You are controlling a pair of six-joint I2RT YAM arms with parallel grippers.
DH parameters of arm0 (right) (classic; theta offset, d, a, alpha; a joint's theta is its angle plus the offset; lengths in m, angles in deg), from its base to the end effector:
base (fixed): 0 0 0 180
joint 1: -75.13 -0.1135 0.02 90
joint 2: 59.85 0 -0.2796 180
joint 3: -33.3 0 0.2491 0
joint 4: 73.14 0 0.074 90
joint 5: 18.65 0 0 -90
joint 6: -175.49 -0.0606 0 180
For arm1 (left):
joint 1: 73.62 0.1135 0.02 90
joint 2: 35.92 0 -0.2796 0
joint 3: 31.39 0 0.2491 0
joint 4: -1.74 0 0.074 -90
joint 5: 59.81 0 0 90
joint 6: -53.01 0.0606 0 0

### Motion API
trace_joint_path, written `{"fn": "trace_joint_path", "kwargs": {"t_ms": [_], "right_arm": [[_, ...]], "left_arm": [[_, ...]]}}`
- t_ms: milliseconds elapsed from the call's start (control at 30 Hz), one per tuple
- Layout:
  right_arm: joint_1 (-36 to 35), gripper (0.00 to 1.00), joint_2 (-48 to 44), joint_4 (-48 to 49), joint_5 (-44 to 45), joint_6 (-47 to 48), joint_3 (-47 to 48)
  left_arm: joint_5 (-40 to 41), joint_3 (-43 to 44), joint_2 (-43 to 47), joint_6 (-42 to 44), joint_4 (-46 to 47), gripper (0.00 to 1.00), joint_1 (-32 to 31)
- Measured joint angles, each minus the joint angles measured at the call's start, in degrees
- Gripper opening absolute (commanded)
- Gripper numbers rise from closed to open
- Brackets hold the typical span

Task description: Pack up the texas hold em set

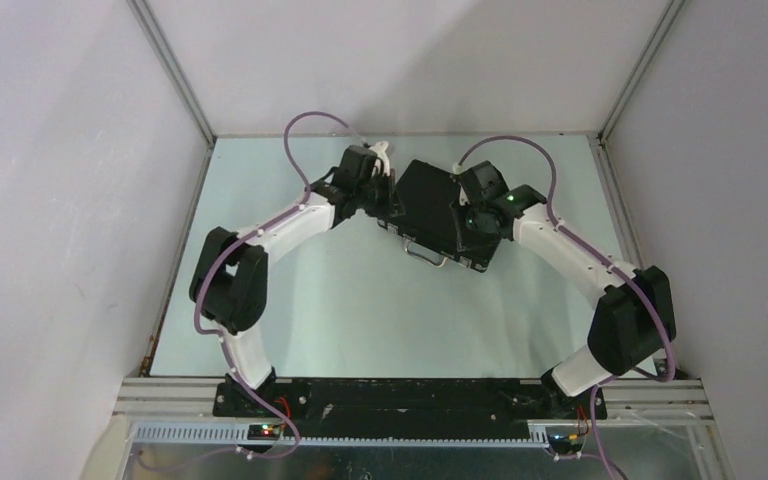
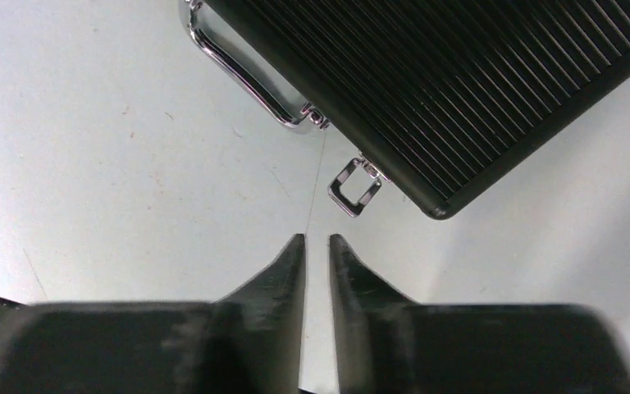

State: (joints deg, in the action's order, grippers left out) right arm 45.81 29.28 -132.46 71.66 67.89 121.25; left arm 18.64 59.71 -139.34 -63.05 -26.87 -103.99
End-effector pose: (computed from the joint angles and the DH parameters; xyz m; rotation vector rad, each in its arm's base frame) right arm 0.2888 0.1618 0.2708 -0.2691 2.6404 0.2716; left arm 0.3640 -0.2274 0.2449 0.1991 2.3722 -0.7251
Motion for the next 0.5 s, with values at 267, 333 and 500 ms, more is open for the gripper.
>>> {"fn": "trace_joint_path", "kwargs": {"t_ms": [267, 333, 500], "right_arm": [[0.46, 0.0, 5.4, 5.55, 0.13, -2.19, -9.18], [1.22, 0.0, 9.25, 7.19, -0.07, -2.58, -10.99], [2.19, 0.0, 12.44, 6.84, -1.95, -3.52, -12.44]], "left_arm": [[-7.17, 6.69, -7.3, -1.09, 3.41, 0.0, -0.87], [-7.21, 6.69, -9.27, -0.96, 2.64, 0.0, -0.85], [-7.02, 7.67, -11.37, -0.37, -1.07, 0.0, -0.85]]}}
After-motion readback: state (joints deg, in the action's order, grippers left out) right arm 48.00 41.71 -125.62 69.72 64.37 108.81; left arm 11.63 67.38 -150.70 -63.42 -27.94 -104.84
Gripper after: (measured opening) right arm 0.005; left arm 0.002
